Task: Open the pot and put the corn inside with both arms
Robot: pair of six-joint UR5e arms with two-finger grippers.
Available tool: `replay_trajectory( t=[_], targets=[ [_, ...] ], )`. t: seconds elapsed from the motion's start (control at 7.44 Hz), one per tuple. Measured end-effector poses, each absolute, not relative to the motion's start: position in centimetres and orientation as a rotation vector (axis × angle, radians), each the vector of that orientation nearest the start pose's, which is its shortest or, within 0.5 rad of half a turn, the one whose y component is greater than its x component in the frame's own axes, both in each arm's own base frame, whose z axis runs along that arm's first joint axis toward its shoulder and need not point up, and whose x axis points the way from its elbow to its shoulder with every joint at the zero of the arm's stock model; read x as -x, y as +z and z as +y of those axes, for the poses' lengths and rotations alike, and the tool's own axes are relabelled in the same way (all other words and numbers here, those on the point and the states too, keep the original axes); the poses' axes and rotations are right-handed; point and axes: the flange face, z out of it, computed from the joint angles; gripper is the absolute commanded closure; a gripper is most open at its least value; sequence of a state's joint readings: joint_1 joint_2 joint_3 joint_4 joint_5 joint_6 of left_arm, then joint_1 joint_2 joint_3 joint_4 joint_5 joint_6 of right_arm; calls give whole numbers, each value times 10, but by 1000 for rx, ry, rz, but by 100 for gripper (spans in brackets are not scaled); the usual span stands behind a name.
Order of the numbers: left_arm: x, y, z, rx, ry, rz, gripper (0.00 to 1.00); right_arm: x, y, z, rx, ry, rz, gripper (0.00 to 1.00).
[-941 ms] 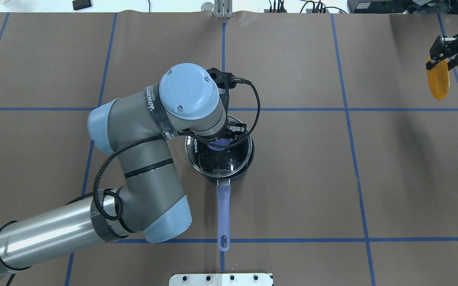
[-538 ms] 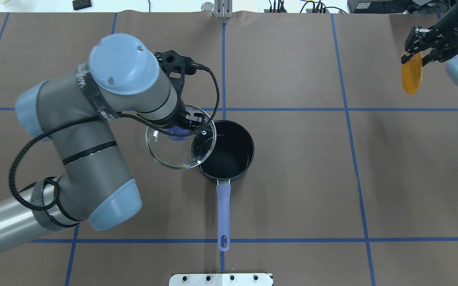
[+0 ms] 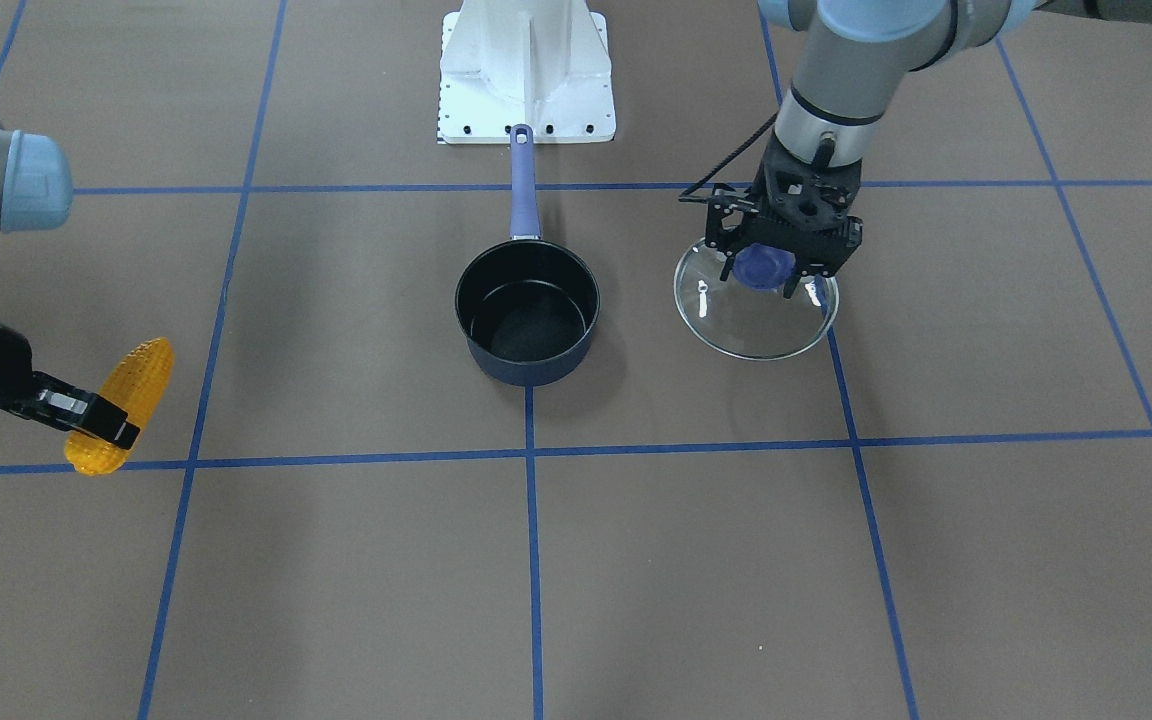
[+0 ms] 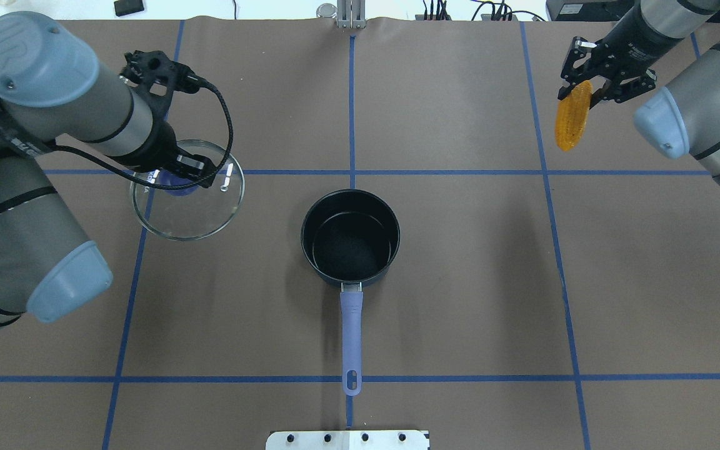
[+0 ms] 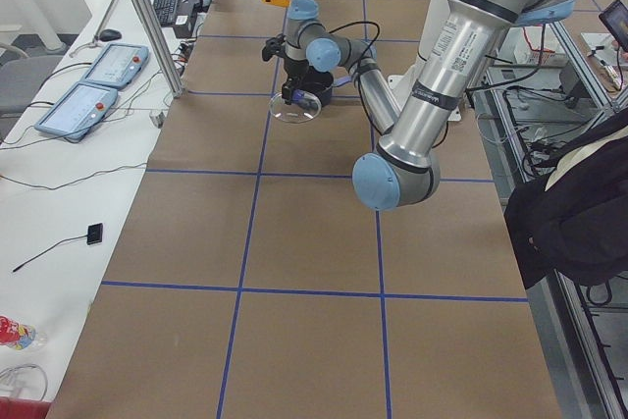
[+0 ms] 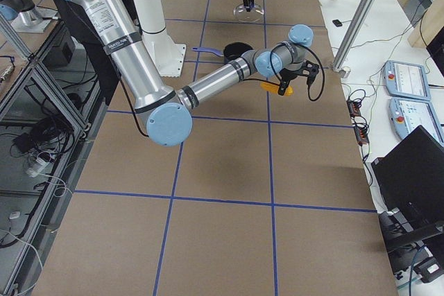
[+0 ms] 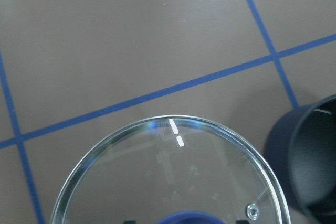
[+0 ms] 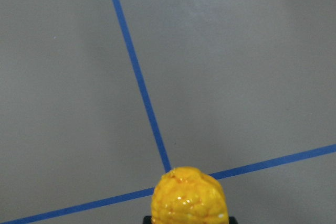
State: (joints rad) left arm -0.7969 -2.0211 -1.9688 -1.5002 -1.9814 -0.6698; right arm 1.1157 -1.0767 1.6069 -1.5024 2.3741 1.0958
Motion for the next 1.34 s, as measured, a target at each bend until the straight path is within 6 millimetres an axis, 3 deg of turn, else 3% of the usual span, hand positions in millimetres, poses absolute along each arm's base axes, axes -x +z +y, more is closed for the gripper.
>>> replay_trajectory(
  t=[0.4, 0.67, 0.94, 1.34],
  targets=[
    [-270, 338, -509, -329, 326, 789, 47, 287, 278, -568, 130, 337, -937, 73],
    [-237, 396, -522, -312, 372, 781, 47, 336, 240, -529, 118, 342, -921, 73],
    [-217, 460, -515, -309, 400, 802, 47, 396, 206, -492, 101, 340, -917, 73],
    [-201, 531, -488, -309, 415, 825, 47, 459, 176, -445, 70, 288, -918, 73]
  ],
)
